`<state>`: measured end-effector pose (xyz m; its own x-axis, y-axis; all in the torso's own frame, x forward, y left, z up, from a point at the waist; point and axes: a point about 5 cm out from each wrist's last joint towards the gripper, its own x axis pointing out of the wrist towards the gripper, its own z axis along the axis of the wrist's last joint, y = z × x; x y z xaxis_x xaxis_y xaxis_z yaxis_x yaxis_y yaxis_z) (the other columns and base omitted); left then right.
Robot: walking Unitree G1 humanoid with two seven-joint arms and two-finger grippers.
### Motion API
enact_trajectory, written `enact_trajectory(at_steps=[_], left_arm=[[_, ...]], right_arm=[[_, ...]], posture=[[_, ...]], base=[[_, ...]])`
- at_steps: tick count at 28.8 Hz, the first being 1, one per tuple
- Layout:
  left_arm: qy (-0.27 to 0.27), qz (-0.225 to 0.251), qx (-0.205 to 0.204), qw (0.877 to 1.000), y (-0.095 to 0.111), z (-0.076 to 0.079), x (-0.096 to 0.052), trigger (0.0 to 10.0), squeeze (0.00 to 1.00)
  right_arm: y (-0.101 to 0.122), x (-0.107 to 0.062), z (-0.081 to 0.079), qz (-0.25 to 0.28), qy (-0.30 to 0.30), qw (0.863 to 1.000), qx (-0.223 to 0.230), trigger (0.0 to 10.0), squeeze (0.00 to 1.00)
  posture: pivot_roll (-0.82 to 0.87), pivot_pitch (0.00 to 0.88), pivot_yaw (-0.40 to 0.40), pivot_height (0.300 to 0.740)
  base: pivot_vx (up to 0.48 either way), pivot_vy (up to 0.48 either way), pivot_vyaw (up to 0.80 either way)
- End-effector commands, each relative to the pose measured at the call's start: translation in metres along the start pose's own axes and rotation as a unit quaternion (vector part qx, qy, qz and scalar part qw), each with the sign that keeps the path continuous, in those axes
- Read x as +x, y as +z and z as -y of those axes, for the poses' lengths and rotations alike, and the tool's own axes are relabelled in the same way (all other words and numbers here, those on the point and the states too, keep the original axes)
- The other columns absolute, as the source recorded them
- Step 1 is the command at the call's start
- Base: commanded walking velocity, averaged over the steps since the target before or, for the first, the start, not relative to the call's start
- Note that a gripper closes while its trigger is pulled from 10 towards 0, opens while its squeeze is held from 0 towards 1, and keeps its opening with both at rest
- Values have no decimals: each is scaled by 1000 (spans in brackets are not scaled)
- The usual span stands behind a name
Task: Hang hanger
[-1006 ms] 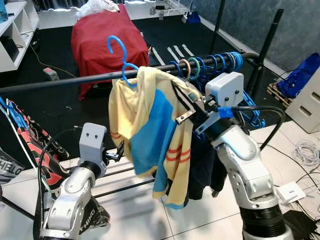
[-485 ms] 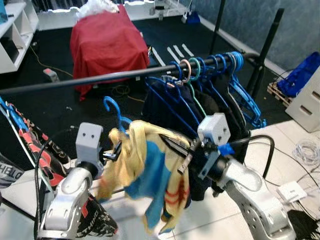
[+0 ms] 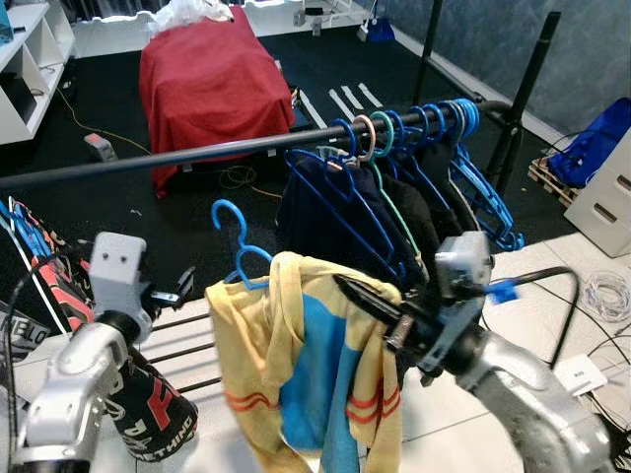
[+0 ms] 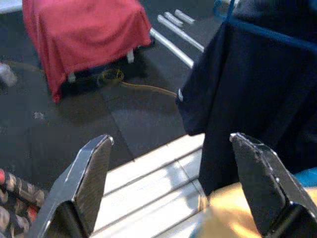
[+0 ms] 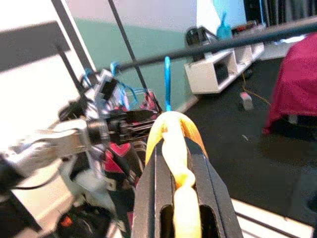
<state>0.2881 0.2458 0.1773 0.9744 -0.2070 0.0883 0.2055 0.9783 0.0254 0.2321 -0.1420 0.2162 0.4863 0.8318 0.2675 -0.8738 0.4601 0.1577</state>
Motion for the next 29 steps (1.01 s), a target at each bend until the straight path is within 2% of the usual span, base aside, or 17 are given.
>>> enact_trajectory(at_steps=[1,2,3,4,5,6,7,8,9,10,17,19,22,23,25,27,29], left_arm=[[-45,30,-12,998,15,-3,-1,10000,0],[-45,30,-12,998,15,-3,-1,10000,0],[-72,43,-17,996,23,-1,-1,10000,0],[-72,43,-17,996,23,-1,-1,10000,0],[-104,57,-18,993,31,2,-2,10000,0],[-104,57,-18,993,31,2,-2,10000,0],[-141,73,-19,987,41,4,-4,10000,0],[-141,73,-19,987,41,4,-4,10000,0],[-166,92,-28,981,53,3,-6,10000,0],[-186,123,-32,974,72,-7,-9,10000,0],[-186,167,-38,967,99,-27,-18,10000,0],[-186,167,-38,967,99,-27,-18,10000,0],[-180,151,-34,971,95,-25,-16,10000,0],[-174,126,-31,976,82,-20,-14,10000,0],[-171,109,-30,979,74,-17,-13,10000,0],[-180,71,-35,981,50,-7,-14,10000,0],[-183,64,-37,980,45,-5,-15,10000,0]], right_arm=[[15,-8,-14,25,69,997,8,10000,0],[15,-8,-14,25,69,997,8,10000,0],[17,-12,-17,22,93,995,13,10000,0],[17,-12,-17,22,93,995,13,10000,0],[18,-16,-19,21,107,994,18,10000,0],[18,-16,-19,21,107,994,18,10000,0],[20,-19,-18,23,109,994,19,10000,0],[20,-19,-18,23,109,994,19,10000,0],[22,-23,-16,24,106,994,16,10000,0],[29,-30,-13,32,96,995,10,10000,0],[52,-45,3,79,46,996,4,10000,0],[52,-45,3,79,46,996,4,10000,0],[44,-37,13,67,5,998,-1,10000,0],[39,-33,15,65,-3,998,-1,10000,0],[37,-30,16,65,-7,998,1,10000,0],[34,-27,15,69,-7,998,6,10000,0],[33,-27,14,70,-6,997,8,10000,0]], posture=[[-66,134,58,740],[-66,134,58,740],[-66,134,58,740],[-66,134,58,740],[-64,133,56,740],[-64,133,56,740],[-65,130,54,740],[-65,130,54,740],[-66,129,56,740],[-66,129,58,740],[-66,129,60,740],[-66,129,60,740],[-63,130,61,740],[-63,130,61,740],[-63,130,61,740],[-62,127,64,740],[-62,127,64,740]], base=[[0,0,-800],[0,0,-800],[0,0,-800],[0,0,-800],[0,0,-613],[0,0,-613],[0,0,0],[0,0,0],[0,0,0],[0,0,0],[0,0,0],[0,0,0],[0,0,0],[0,0,0],[0,0,0],[0,0,800],[0,0,800]])
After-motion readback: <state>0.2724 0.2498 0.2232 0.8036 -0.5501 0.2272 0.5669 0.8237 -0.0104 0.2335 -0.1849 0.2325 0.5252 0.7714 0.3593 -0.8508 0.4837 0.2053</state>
